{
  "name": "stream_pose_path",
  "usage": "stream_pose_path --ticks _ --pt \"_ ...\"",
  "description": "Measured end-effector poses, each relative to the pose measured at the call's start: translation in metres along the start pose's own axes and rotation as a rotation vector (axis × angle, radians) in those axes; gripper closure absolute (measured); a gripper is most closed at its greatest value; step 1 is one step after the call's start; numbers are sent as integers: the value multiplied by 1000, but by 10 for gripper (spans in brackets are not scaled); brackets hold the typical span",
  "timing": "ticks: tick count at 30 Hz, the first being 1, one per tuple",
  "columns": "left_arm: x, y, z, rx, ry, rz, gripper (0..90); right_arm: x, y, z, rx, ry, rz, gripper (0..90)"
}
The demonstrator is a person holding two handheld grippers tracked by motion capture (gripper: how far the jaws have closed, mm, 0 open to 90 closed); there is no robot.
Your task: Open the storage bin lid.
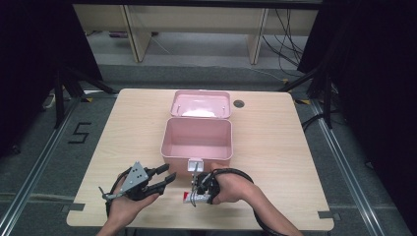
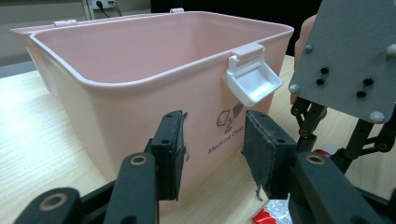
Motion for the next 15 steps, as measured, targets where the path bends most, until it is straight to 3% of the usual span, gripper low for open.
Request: stream_pose_path --ticks 4,7,12,15 --pt "-1 1 0 -1 0 1 579 -5 1 -2 -40 -74 7 711" --pt "-1 1 0 1 2 1 579 -1 0 0 -30 -21 -7 712" --pt "-1 2 0 -10 -1 8 579 -4 -4 0 -52 -61 7 713" --pt "-1 2 0 -10 -5 7 579 -1 -5 2 -48 -21 -9 713"
Point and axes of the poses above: each handheld gripper's, and its own axes: y roughly forward along the jaws, z roughly out of its underside, x roughly to its left, the point moved 10 cm from there along y, roughly forward along the jaws, and after that the axes turned 2 degrees about x, right-handed, at the moved point
